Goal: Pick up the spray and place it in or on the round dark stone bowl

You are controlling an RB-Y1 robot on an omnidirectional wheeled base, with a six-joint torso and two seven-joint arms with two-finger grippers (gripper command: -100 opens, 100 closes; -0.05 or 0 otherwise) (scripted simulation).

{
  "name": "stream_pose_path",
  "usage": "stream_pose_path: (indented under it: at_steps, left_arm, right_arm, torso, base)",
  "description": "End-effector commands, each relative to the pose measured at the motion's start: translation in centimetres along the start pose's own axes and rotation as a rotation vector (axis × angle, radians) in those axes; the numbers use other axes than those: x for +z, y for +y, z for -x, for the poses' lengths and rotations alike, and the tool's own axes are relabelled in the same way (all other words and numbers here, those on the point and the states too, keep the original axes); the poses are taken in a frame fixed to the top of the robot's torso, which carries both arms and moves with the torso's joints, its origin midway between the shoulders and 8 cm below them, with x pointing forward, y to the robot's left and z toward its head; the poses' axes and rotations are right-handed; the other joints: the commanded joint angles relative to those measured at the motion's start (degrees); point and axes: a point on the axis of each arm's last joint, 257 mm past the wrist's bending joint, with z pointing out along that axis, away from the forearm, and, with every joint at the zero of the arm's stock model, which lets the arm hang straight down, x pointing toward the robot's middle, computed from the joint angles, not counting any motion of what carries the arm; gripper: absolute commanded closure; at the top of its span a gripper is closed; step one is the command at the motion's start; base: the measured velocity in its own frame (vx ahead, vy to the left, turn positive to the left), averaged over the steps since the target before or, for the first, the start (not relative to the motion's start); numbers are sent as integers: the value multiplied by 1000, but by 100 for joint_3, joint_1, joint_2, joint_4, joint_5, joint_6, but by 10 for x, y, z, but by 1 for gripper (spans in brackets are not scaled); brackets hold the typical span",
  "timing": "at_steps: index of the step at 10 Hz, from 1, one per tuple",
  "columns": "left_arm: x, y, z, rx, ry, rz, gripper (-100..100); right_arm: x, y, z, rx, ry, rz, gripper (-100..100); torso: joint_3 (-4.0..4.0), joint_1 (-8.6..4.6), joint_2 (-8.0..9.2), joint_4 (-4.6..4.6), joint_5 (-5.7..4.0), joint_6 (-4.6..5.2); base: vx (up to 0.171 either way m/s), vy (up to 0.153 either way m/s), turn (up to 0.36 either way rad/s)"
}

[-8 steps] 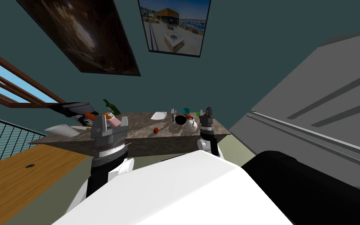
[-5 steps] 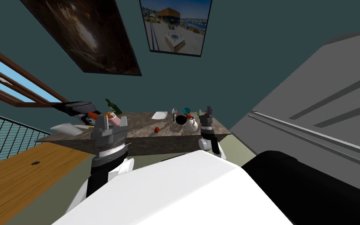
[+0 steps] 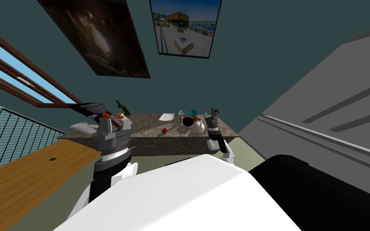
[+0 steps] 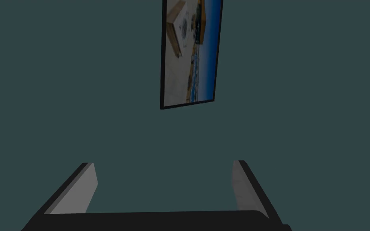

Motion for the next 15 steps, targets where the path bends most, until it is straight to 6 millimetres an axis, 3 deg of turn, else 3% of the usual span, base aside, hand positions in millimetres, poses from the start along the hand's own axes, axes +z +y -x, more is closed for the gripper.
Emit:
stream_pose_path:
  at_steps: [1, 6, 15]
  left_arm:
    - [0, 0, 0, 0, 0, 0, 0]
    - [0, 0, 0, 0, 0, 0, 0]
    - [0, 0, 0, 0, 0, 0, 0]
  right_arm:
    - [7, -12, 4, -58, 35, -8, -100]
    - [25, -41, 23, -211, 117, -31, -100]
    - [39, -95, 55, -380, 198, -120, -100]
  torso:
    - [0, 0, 0, 0, 0, 0]
    - [-9, -2, -16, -3, 0, 0]
    - [-15, 7, -28, -6, 2, 0]
  base:
    - [-73, 90, 74]
    - [-60, 80, 69]
    - [-19, 80, 53]
